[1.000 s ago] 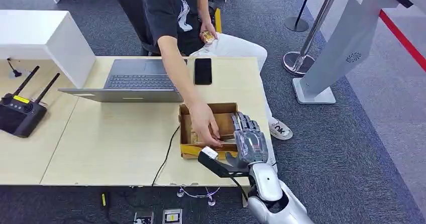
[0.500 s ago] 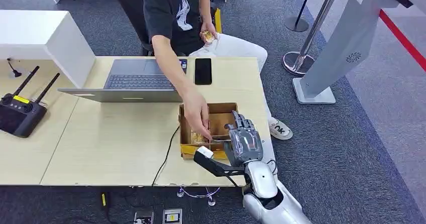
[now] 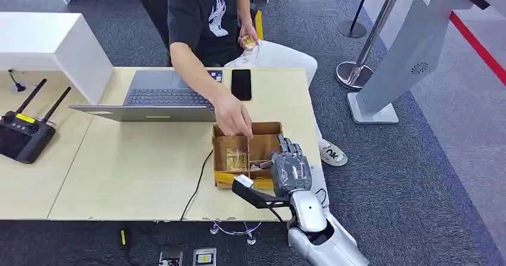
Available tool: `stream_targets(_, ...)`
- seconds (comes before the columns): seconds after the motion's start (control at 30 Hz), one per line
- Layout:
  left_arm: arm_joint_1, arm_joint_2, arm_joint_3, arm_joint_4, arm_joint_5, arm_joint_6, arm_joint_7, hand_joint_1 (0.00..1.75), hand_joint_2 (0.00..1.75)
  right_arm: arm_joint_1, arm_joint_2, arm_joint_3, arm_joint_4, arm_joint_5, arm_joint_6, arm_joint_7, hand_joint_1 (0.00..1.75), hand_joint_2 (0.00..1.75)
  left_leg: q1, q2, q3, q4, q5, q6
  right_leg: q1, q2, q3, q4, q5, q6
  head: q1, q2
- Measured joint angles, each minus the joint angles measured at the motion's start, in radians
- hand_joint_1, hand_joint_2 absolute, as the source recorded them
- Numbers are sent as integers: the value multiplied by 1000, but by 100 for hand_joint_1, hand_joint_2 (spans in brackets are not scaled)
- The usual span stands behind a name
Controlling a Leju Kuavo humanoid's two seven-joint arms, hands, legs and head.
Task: Pass the card to the sensor for recognition and then transmit it.
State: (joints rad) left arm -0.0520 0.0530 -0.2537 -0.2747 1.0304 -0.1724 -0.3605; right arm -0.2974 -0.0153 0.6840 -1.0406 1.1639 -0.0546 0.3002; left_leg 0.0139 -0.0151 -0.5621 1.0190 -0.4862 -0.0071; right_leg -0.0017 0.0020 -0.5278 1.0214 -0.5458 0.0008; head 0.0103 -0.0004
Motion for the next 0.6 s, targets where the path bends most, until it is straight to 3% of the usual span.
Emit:
stream_targets(0.4,0,-2,14,0,-1,7,2,0,175,-19,5,1,44,12,-81,-6,175,175,0,0,0,0,0,0,0,0,0,0,0,0,0,0)
stream_targets(0.6,1,-3,20,0,-13,4,2,0,175,-11,-5,-4,-61,57,-95,3,175,175,0,0,0,0,0,0,0,0,0,0,0,0,0,0)
